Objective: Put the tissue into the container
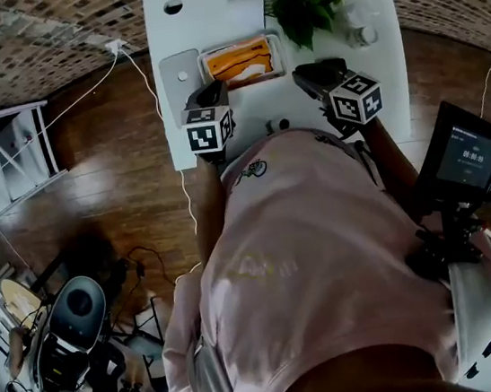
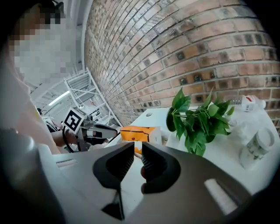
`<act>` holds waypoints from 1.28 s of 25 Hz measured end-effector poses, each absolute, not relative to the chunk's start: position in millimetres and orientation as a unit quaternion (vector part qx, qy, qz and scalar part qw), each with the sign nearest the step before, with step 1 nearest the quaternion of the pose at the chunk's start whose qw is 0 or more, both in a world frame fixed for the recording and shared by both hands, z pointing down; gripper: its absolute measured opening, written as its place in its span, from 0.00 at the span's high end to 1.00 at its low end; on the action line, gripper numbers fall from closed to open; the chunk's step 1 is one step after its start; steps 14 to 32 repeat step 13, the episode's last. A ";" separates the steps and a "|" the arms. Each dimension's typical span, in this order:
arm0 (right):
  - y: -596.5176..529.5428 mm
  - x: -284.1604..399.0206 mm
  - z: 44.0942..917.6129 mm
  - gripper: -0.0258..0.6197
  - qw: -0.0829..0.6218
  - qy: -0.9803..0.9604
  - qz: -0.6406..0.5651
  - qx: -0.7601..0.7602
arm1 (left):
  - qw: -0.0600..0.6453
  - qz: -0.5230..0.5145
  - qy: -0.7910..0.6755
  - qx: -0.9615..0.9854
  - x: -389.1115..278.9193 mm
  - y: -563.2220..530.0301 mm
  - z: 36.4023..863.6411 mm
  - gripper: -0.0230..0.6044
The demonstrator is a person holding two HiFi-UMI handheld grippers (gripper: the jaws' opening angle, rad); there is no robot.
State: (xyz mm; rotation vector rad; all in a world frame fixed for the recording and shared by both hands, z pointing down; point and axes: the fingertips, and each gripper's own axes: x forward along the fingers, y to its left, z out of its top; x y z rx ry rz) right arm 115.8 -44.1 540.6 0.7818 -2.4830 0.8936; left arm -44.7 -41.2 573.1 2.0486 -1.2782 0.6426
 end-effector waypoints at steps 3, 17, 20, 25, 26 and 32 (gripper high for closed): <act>-34.8 121.9 541.4 0.87 0.188 -0.888 0.316 0.277 | 0.323 0.236 -0.481 0.780 -31.3 -25.7 576.2 0.93; -20.8 109.8 537.4 0.96 0.176 -0.901 0.294 0.265 | 0.300 0.200 -0.500 0.788 -40.1 -19.2 551.5 0.95; -20.8 109.8 537.4 0.96 0.176 -0.901 0.294 0.265 | 0.300 0.200 -0.500 0.788 -40.1 -19.2 551.5 0.95; -20.8 109.8 537.4 0.96 0.176 -0.901 0.294 0.265 | 0.300 0.200 -0.500 0.788 -40.1 -19.2 551.5 0.95; -20.8 109.8 537.4 0.96 0.176 -0.901 0.294 0.265 | 0.300 0.200 -0.500 0.788 -40.1 -19.2 551.5 0.95; -20.8 109.8 537.4 0.96 0.176 -0.901 0.294 0.265 | 0.300 0.200 -0.500 0.788 -40.1 -19.2 551.5 0.95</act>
